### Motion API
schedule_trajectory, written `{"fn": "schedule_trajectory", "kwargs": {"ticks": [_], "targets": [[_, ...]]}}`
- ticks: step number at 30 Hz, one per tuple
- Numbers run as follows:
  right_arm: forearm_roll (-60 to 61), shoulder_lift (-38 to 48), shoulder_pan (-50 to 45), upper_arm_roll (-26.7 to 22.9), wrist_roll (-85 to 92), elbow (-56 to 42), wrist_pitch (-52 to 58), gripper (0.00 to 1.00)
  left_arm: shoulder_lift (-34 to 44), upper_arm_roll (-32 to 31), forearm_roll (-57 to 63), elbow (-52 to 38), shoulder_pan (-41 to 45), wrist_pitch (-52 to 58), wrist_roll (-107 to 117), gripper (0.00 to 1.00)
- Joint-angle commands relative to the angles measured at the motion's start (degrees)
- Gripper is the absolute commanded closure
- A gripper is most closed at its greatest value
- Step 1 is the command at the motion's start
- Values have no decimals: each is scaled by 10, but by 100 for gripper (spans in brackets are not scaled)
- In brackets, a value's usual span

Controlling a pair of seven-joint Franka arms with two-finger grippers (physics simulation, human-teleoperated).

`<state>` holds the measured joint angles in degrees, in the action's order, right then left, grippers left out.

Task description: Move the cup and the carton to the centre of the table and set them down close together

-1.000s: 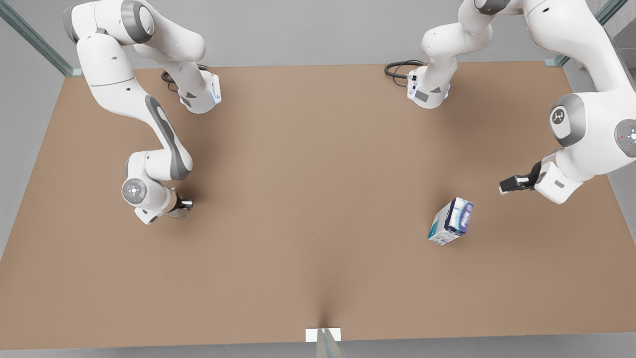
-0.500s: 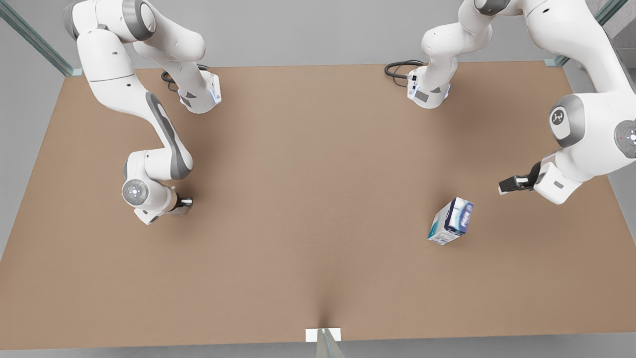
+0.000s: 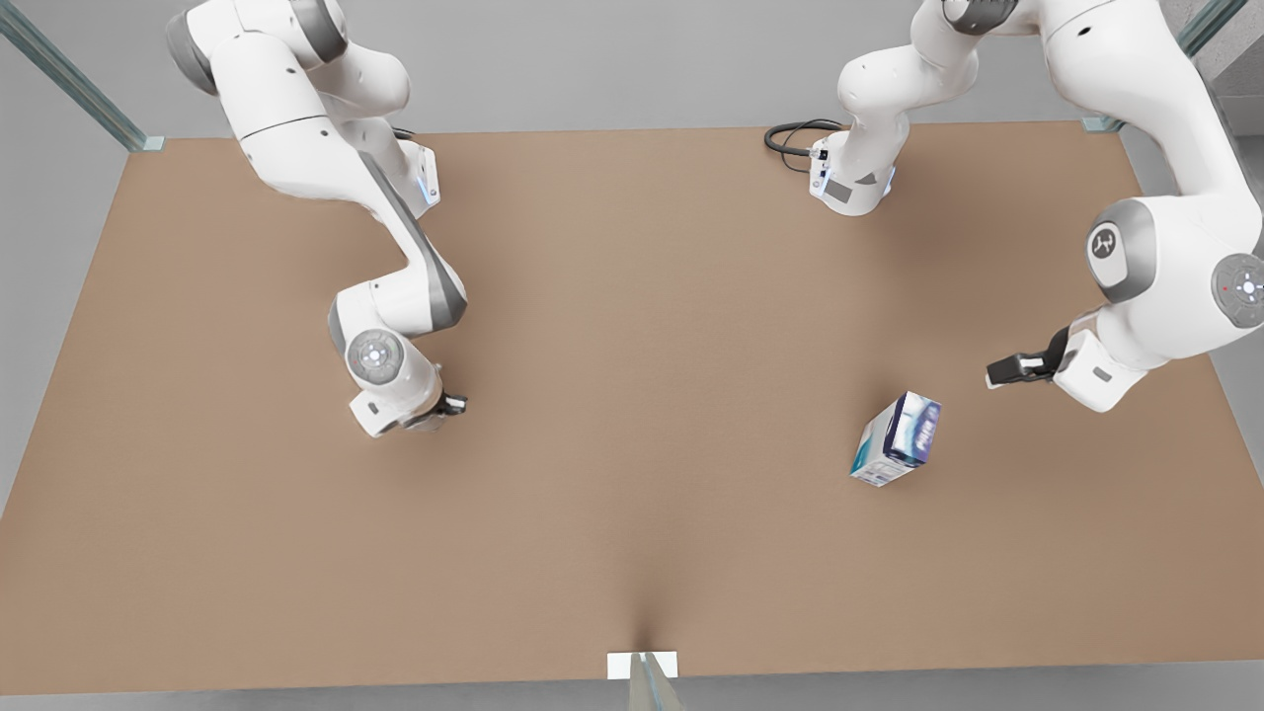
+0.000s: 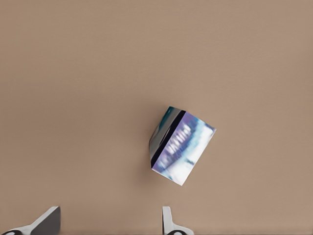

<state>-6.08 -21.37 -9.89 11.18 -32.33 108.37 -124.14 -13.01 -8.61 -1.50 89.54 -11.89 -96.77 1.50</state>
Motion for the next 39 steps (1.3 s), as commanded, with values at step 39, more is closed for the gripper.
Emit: {"fn": "schedule_trajectory", "kwargs": {"ticks": [39], "targets": [[49,-410,-271,-60,-152,-584,74,51,-18,-21,1,1,0,9,-1,0]]}}
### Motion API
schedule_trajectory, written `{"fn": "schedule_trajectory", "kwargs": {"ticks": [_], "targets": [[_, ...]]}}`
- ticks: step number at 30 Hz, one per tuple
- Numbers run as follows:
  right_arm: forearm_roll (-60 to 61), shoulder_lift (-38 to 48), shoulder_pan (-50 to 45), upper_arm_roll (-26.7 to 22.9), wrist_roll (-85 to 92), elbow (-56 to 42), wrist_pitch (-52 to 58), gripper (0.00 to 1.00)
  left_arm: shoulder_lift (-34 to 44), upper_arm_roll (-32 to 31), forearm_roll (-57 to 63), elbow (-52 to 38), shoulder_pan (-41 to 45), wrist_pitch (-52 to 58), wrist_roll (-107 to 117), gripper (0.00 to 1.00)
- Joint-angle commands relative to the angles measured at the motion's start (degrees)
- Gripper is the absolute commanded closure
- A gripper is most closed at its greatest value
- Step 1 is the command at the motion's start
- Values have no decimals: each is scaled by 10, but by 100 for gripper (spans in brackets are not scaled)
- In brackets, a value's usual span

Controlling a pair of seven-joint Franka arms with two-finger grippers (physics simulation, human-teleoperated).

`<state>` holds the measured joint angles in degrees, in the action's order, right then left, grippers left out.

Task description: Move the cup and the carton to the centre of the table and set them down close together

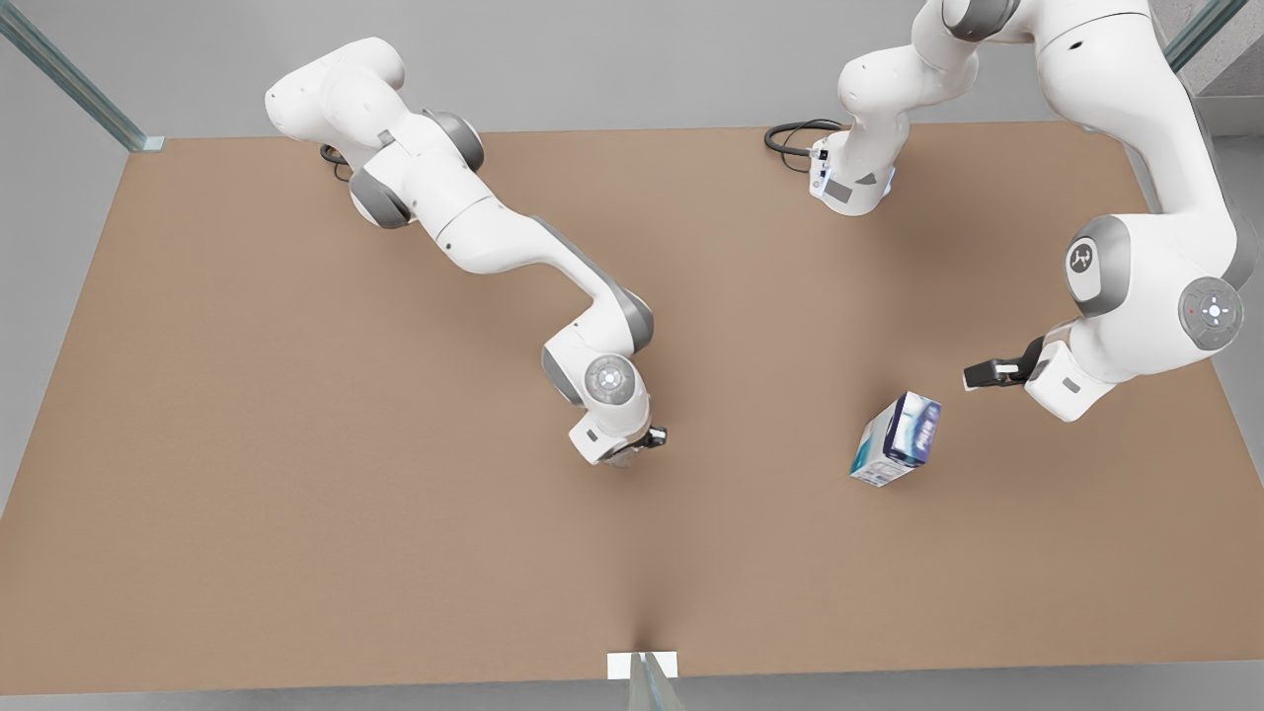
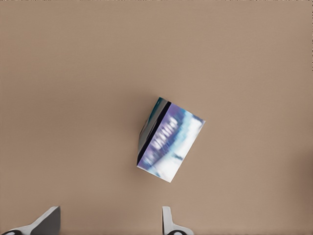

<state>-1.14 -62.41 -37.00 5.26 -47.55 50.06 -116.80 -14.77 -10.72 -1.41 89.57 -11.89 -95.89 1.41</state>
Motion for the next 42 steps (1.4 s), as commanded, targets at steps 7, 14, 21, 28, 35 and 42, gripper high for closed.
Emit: {"fn": "schedule_trajectory", "kwargs": {"ticks": [7,14,21,28,35,42], "targets": [[0,0,0,5,-16,23,-30,20,0,0,0,0,0,1,0,0],[26,9,2,10,-15,20,-40,12,0,0,0,0,0,2,0,0],[31,47,7,21,-9,20,17,0,-45,-65,17,0,17,-54,-86,0],[4,238,151,24,95,28,306,0,-84,-64,110,0,13,-69,-163,0],[1,485,339,27,312,366,147,0,-115,-65,110,0,33,-121,-84,0],[-18,516,398,95,280,384,184,0,-130,-66,109,0,33,-120,-87,0]]}}
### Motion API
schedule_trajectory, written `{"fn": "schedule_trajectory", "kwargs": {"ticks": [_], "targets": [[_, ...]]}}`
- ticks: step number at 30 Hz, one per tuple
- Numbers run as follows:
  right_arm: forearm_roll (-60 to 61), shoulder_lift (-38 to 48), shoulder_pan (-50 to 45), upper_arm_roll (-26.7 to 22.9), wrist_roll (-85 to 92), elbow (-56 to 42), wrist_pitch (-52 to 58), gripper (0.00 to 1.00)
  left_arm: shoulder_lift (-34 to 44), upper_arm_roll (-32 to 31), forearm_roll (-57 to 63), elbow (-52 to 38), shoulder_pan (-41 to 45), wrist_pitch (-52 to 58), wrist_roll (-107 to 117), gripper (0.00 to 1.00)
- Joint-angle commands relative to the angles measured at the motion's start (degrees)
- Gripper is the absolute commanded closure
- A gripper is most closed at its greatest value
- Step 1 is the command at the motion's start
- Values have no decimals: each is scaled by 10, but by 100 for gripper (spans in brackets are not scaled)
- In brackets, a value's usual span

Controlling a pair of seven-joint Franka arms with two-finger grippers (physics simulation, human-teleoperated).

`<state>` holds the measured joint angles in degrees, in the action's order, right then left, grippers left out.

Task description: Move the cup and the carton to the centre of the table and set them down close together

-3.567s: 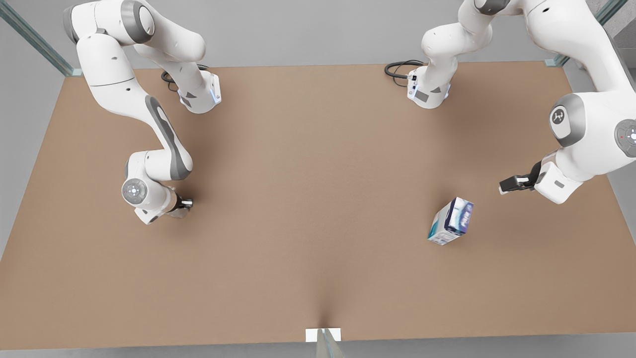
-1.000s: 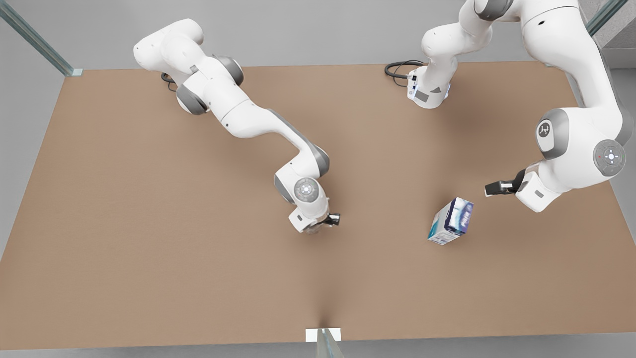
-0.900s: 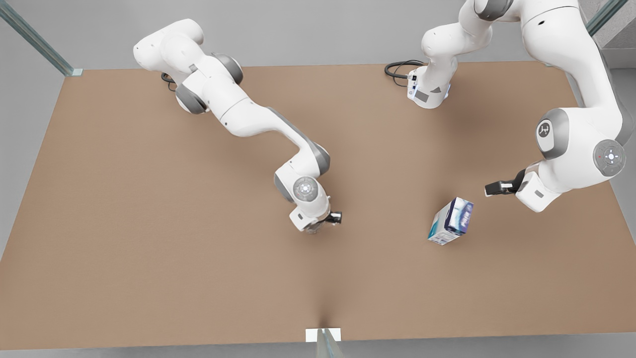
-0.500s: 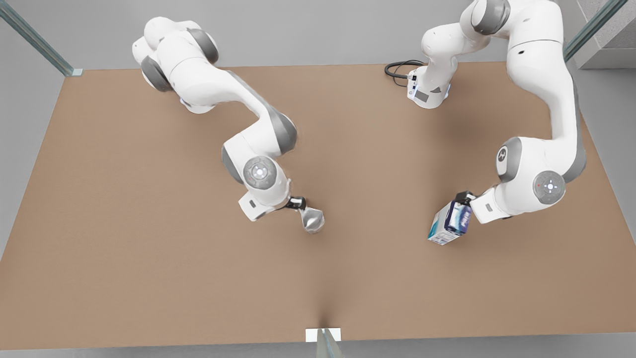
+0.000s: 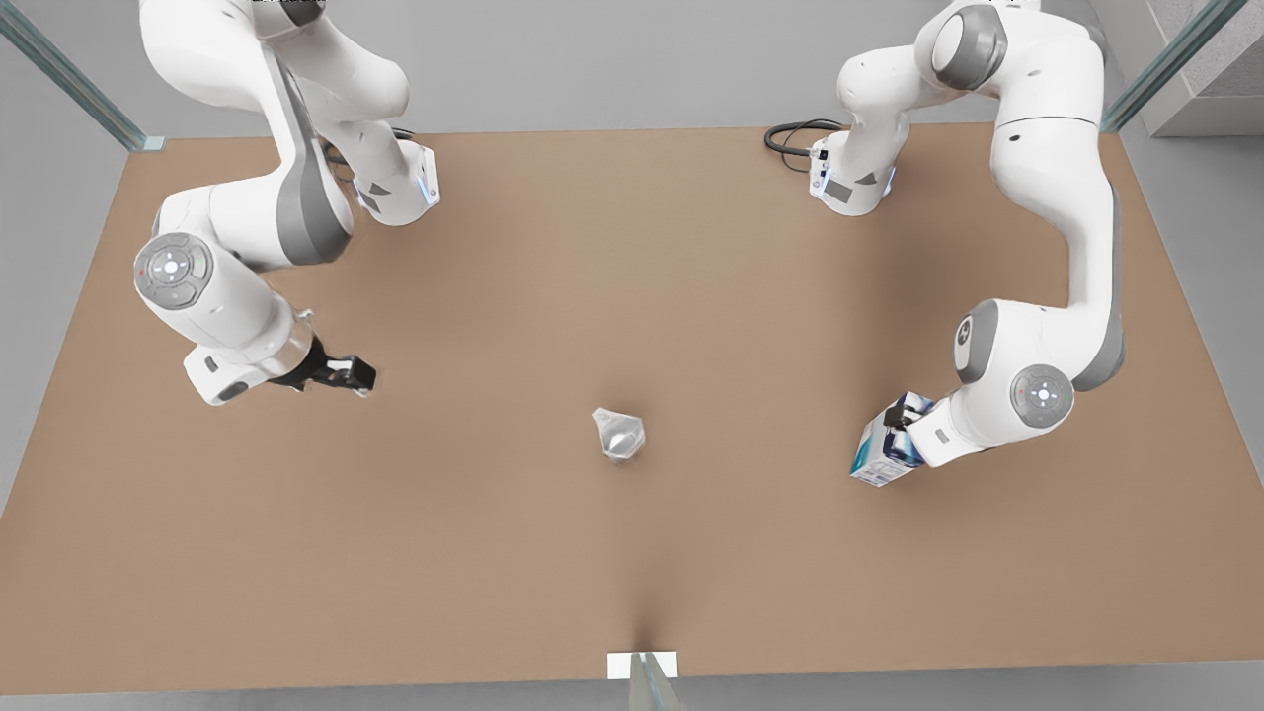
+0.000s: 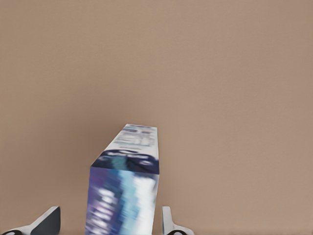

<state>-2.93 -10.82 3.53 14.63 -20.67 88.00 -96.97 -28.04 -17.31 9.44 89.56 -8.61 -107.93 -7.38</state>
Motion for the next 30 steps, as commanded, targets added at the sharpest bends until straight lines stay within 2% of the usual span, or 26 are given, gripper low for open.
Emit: {"fn": "schedule_trajectory", "kwargs": {"ticks": [1,2,8,18,19,20,30], "targets": [[-13,-1,-4,-2,15,-14,8,0,-2,0,0,0,0,0,0,0],[-84,-3,-14,0,25,-33,11,0,-6,0,0,0,1,0,-1,0],[-7,-5,31,-1,-5,-56,14,0,-23,0,0,1,3,4,-2,0],[-13,-3,31,0,-7,-64,32,0,-35,0,0,1,3,9,-2,0],[-13,-3,31,0,-7,-63,32,0,-35,0,0,1,3,9,-2,15],[-14,-4,30,0,-7,-64,32,0,-35,1,0,1,3,9,-2,25],[-14,-5,31,0,-8,-78,29,0,-37,1,0,0,3,18,3,27]]}}
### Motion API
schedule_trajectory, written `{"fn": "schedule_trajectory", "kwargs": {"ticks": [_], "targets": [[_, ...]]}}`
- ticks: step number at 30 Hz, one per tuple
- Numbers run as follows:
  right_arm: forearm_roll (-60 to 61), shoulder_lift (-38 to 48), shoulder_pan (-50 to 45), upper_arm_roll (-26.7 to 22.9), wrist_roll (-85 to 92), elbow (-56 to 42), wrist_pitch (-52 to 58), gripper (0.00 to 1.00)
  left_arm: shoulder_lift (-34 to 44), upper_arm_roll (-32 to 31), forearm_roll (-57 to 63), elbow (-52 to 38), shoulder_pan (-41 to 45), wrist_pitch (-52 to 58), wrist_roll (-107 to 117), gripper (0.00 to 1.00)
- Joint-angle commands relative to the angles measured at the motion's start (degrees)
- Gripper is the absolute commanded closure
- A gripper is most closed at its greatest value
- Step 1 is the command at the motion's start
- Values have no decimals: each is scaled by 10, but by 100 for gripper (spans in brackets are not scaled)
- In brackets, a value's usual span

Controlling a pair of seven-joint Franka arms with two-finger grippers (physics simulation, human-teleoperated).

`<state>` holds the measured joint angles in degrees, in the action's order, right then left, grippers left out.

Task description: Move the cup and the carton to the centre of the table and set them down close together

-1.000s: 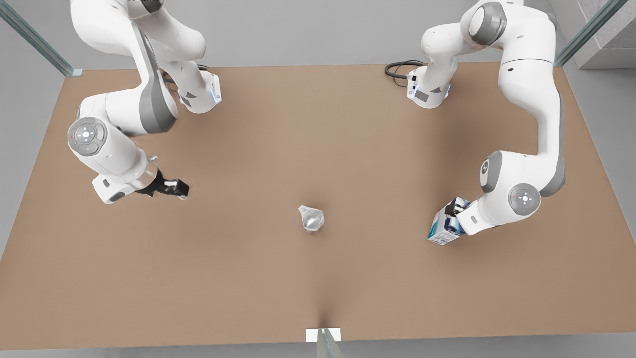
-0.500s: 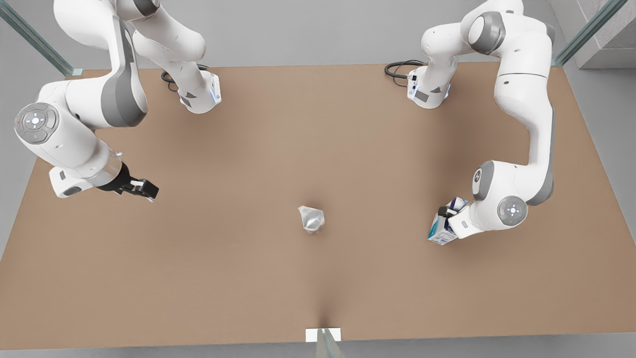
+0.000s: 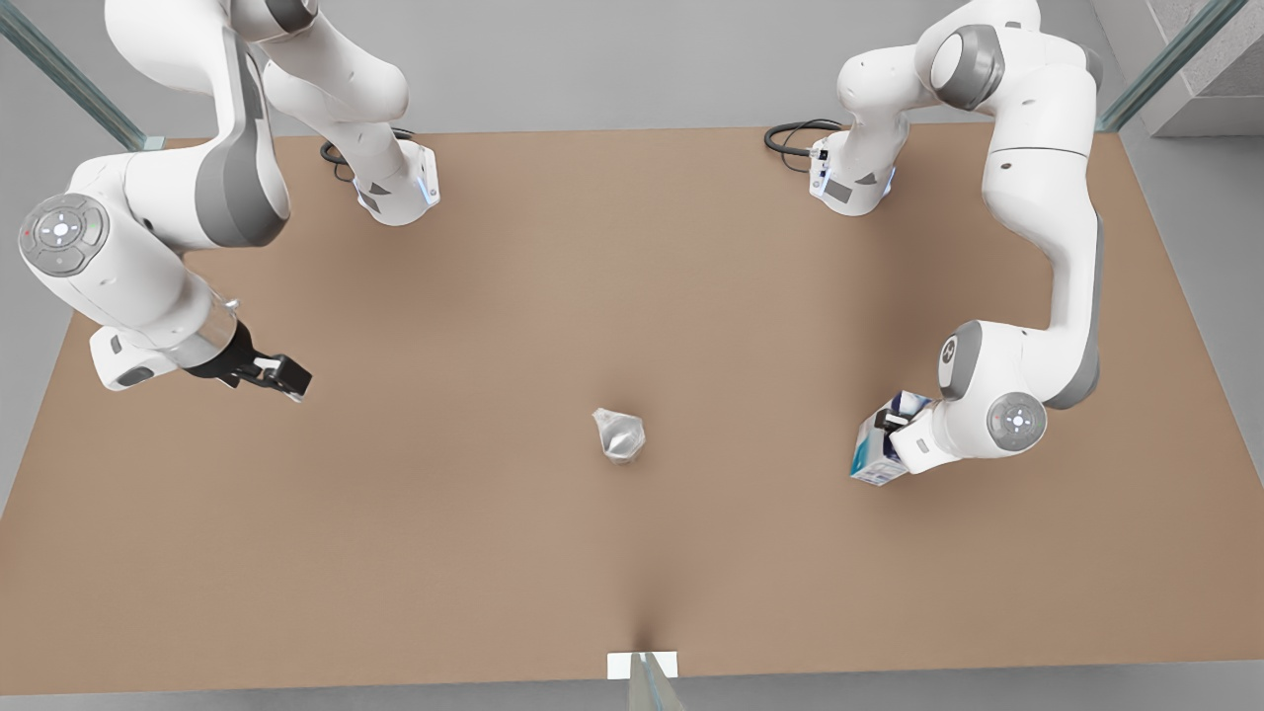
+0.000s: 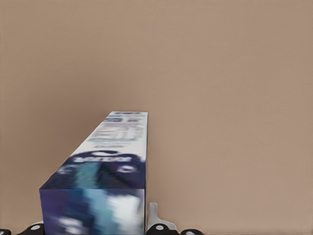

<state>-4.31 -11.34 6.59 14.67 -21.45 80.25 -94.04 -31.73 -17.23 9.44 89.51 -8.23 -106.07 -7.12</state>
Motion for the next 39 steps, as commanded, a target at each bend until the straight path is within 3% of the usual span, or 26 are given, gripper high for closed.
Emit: {"fn": "schedule_trajectory", "kwargs": {"ticks": [1,5,15,19,24,30,34,39], "targets": [[0,0,0,0,0,0,0,0,0,0,0,0,1,1,0,27],[2,-3,1,0,0,0,-3,0,0,0,0,0,1,2,2,38],[2,-2,0,0,0,0,-4,0,19,-2,-4,-10,1,38,45,39],[1,-3,2,0,0,0,-4,0,25,-29,-36,-29,4,37,417,39],[-1,-3,1,0,0,0,-4,0,33,-69,-36,-38,117,37,857,39],[-1,-3,1,0,0,0,-4,0,21,-148,-33,-38,180,19,1062,39],[-1,-3,2,0,0,0,-4,0,-10,-202,35,-39,181,-28,1230,39],[-1,-3,1,0,0,0,-4,0,-41,-209,52,-43,197,-58,1248,39]]}}
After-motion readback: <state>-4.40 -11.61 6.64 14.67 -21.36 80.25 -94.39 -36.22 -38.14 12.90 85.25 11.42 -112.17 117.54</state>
